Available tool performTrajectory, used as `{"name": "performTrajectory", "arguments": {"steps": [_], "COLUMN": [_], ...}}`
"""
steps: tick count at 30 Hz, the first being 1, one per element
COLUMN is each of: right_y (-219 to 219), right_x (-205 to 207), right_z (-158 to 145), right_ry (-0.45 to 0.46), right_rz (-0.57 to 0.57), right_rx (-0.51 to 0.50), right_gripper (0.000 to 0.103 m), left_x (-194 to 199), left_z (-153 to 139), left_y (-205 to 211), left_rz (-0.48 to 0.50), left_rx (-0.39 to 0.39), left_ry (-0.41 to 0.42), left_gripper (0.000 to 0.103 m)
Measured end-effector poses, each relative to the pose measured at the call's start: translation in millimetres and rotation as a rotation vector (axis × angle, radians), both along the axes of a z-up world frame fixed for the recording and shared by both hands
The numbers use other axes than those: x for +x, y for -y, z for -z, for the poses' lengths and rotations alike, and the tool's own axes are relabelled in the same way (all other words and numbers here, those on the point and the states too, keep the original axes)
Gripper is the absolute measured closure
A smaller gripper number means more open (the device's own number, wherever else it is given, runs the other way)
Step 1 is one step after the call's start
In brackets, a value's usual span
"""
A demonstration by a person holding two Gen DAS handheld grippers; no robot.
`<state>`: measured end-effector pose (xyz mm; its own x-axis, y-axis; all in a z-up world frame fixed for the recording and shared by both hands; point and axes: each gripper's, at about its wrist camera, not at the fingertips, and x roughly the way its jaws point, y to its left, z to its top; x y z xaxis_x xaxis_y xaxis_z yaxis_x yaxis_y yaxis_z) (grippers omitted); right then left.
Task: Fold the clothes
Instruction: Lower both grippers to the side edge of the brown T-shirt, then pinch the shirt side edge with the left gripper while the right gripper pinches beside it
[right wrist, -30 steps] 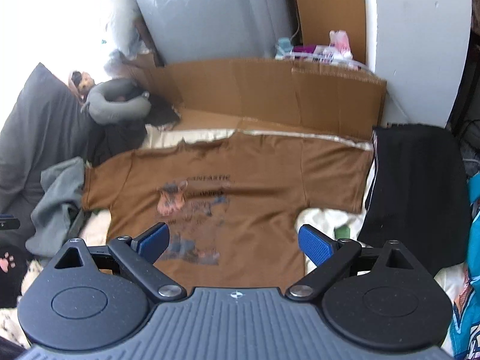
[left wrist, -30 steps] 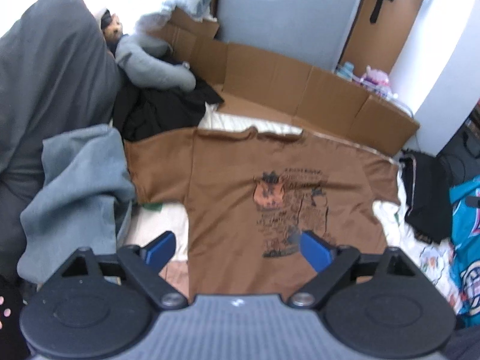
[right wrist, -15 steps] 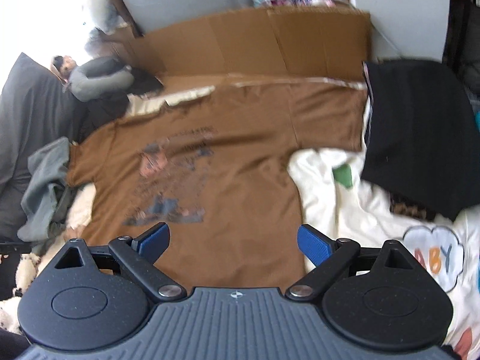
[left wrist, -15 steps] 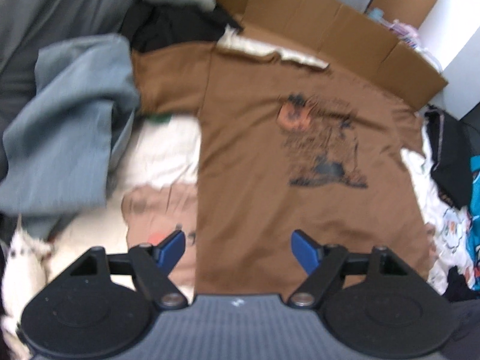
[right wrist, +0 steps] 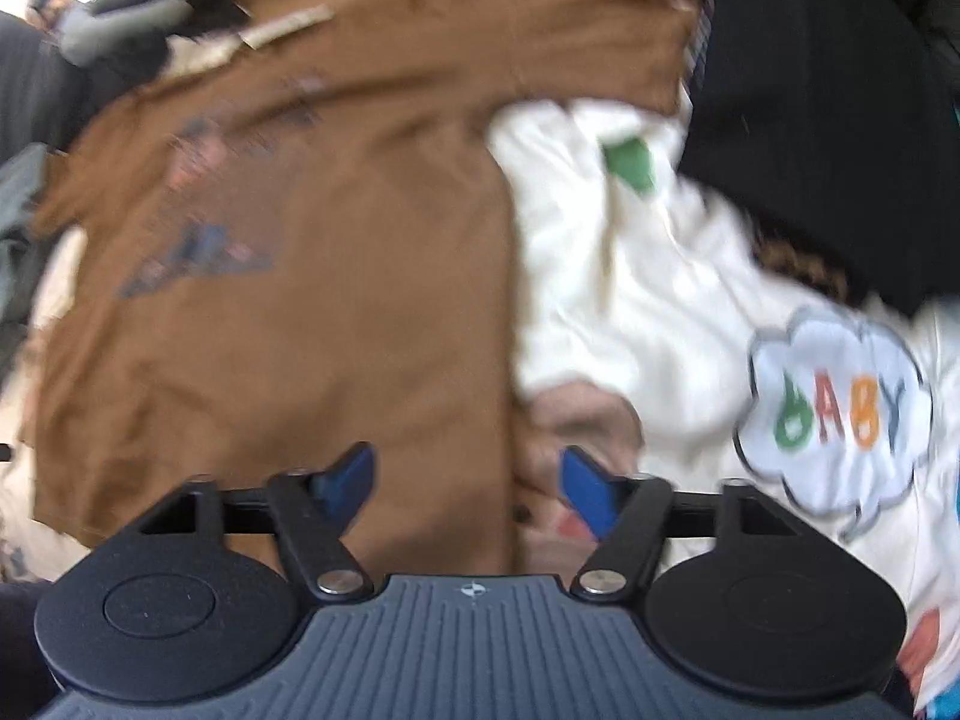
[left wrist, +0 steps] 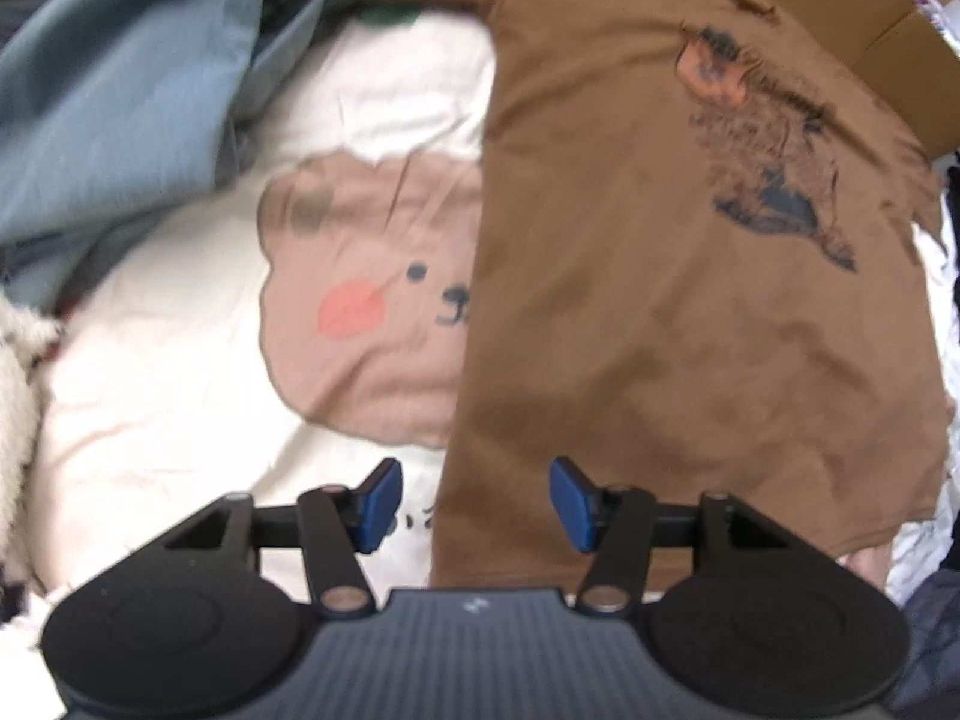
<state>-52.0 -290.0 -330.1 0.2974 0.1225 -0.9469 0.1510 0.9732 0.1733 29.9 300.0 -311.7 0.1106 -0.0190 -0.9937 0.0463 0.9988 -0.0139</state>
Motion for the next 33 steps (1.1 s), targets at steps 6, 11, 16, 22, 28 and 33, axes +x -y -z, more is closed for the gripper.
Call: {"name": "performTrajectory", "arguments": {"steps": [6, 11, 16, 22, 28, 33], "right_y": [6.5, 3.4, -0.2, -1.2, -4.9, -5.7], "right_x": [-16.7, -25.9, -31.3, -35.5, -35.8, -40.4], "right_z": [39.4, 56.9, 71.6, 75.4, 78.8, 74.8], "right_ry": [-0.115, -0.171, -0.212, -0.219, -0.225, -0.221], "right_rz": [0.032, 0.044, 0.040, 0.017, 0.012, 0.008], "right_rx": [0.018, 0.038, 0.028, 0.073, 0.071, 0.095], "right_gripper": [0.049, 0.052, 0.056, 0.075, 0.076, 0.098], "left_x": [-5.0, -11.0, -16.2, -26.1, -29.0, -32.1], "left_z": [25.9, 36.1, 51.5, 60.2, 61.7, 60.2], "left_y": [-7.9, -10.3, -11.2, -6.2, -8.8, -13.4], "left_rz": [-0.040, -0.044, -0.049, -0.036, -0.040, -0.068], "left_rx": [-0.010, 0.002, 0.038, 0.033, 0.024, 0.004], "left_ry": [-0.045, -0.068, -0.108, -0.150, -0.181, -0.197], "left_gripper": [0.059, 0.061, 0.063, 0.084, 0.082, 0.084]}}
